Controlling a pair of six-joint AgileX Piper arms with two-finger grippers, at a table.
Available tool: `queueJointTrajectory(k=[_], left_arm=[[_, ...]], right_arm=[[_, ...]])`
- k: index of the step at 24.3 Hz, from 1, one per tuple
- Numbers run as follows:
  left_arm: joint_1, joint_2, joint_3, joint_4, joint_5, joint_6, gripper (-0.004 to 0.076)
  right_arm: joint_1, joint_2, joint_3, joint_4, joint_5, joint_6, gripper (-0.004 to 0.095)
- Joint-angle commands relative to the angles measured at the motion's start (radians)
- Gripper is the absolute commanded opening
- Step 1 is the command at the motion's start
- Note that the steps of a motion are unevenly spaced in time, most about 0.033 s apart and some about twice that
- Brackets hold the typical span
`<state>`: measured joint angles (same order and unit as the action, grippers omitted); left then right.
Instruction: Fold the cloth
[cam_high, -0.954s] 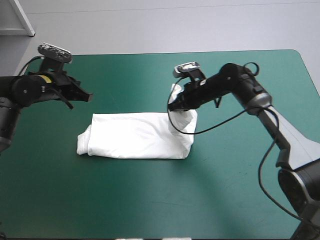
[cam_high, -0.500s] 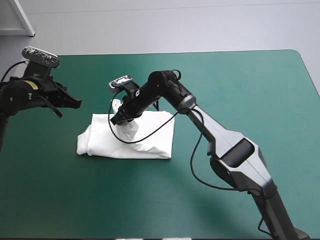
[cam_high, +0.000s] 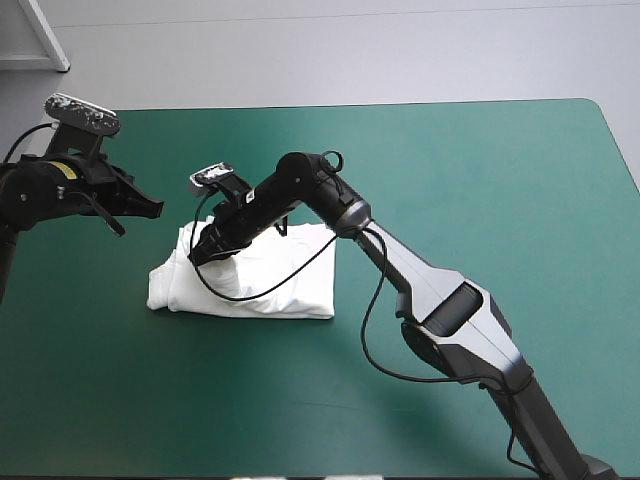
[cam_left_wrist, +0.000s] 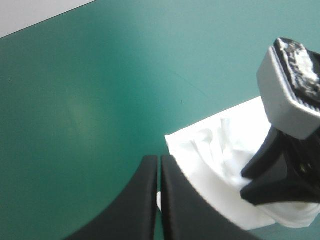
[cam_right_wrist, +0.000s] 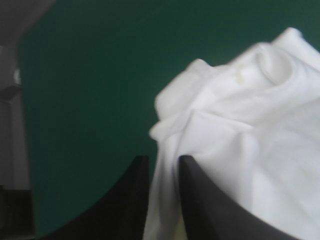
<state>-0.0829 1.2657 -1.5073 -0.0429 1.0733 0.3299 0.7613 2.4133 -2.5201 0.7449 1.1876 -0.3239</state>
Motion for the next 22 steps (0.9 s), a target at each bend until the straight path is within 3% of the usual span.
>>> queueJointTrajectory(k=[1,5,12,17,22], left_arm=[[0.001,-0.014,-0.026,-0.006,-0.050,-0.010,0.0019],[0.001,0.003,-0.026,-0.011,-0.040,-0.010,0.0019],[0.001,0.008,-0.026,-0.009,-0.022,-0.010,0.0019],[0.001,0.012,-0.026,-0.009,-0.002,-0.010,0.0019],[0.001,0.018,-0.026,-0.021,-0.004,-0.010,0.0019]], right_arm=[[0.003,-0.073,-0.035,0.198,-0.024,-0.091,0.0431],[0.000,-0.073,-0.035,0.189,-0.010,-0.099,0.0562],[-0.052,-0.145,0.008,-0.170,-0.006,0.114,0.0465],[-0.168,-0.324,0.335,-0.228,-0.008,0.079,0.0443],[-0.269,-0.420,0.627,-0.161,-0.055,0.012,0.0452]])
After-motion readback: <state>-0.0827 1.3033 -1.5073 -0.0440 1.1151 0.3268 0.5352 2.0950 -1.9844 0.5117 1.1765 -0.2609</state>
